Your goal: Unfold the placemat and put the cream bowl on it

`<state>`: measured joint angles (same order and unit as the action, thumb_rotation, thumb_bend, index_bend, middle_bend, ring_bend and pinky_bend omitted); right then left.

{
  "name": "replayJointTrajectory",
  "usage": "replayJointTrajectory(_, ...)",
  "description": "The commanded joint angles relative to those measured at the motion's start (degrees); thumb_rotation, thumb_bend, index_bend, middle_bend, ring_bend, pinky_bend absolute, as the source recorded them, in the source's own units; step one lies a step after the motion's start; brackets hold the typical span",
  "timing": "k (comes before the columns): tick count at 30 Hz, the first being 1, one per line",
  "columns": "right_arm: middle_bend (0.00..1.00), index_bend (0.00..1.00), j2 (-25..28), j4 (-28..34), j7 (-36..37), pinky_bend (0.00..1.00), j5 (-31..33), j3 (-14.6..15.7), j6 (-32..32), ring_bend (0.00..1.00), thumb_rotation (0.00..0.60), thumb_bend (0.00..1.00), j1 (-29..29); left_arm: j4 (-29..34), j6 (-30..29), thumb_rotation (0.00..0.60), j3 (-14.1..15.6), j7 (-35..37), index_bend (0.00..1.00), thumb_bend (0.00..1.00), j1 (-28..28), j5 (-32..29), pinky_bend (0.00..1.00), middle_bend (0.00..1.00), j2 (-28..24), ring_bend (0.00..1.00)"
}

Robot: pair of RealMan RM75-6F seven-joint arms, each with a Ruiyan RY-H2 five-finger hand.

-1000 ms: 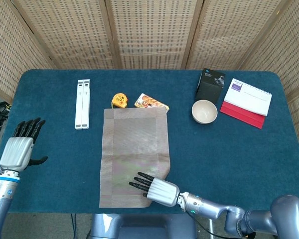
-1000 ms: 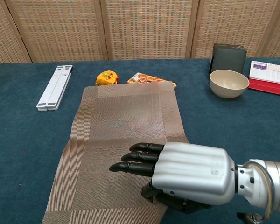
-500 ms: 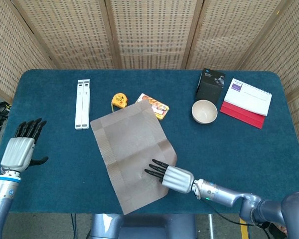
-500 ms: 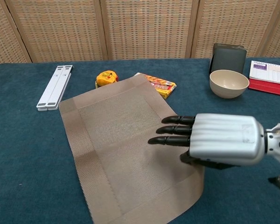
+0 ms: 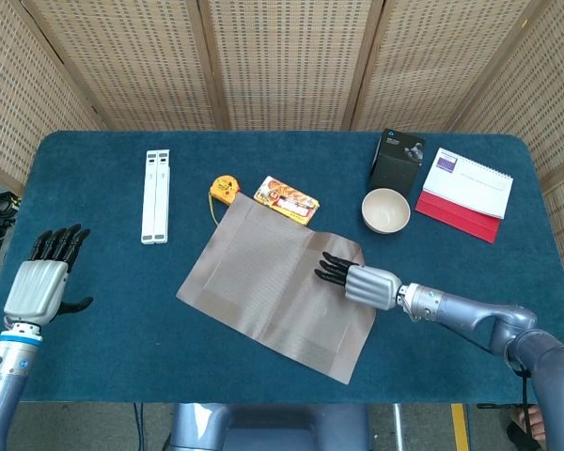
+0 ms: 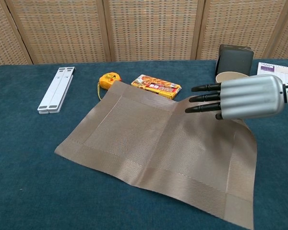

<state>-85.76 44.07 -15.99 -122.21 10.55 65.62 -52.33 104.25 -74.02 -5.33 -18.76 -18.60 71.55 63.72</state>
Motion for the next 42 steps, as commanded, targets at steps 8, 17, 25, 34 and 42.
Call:
replayJointTrajectory(8, 0.0, 0.26, -3.0, -6.16, -3.82, 0.0, 5.81, -4.49, -3.62, 0.0, 0.6, 0.14, -2.81, -0.74, 0.93, 0.6, 0.18, -0.4, 0.0, 0.0, -0.35, -0.09, 0.0, 0.0, 0.33, 0.0)
replayJointTrajectory(17, 0.0, 0.0, 3.07, 9.14, -5.22, 0.0, 17.71, -11.42, 4.45, 0.0, 0.6, 0.0, 5.27, -2.77, 4.14, 0.6, 0.84, 1.16, 0.0, 0.0, -1.96, 1.94, 0.0, 0.0, 0.82, 0.0)
replayJointTrajectory(25, 0.0, 0.0, 13.81, 35.96, -5.02, 0.0, 31.52, -13.37, 7.95, 0.0, 0.6, 0.0, 17.31, -8.92, 8.89, 0.6, 2.86, 7.13, 0.0, 0.0, -5.37, 10.32, 0.0, 0.0, 3.32, 0.0)
replayJointTrajectory(34, 0.0, 0.0, 18.31, 46.89, -0.72, 0.0, 37.37, -9.83, 11.37, 0.0, 0.6, 0.0, 27.05, -17.71, 14.66, 0.6, 5.23, 15.64, 0.0, 0.0, -10.82, 19.01, 0.0, 0.0, 8.91, 0.0)
replayJointTrajectory(42, 0.0, 0.0, 14.74, 44.76, 6.46, 0.0, 36.5, -8.39, 18.29, 0.0, 0.6, 0.0, 34.08, -24.37, 15.67, 0.6, 8.08, 19.7, 0.0, 0.0, -13.69, 25.22, 0.0, 0.0, 15.27, 0.0)
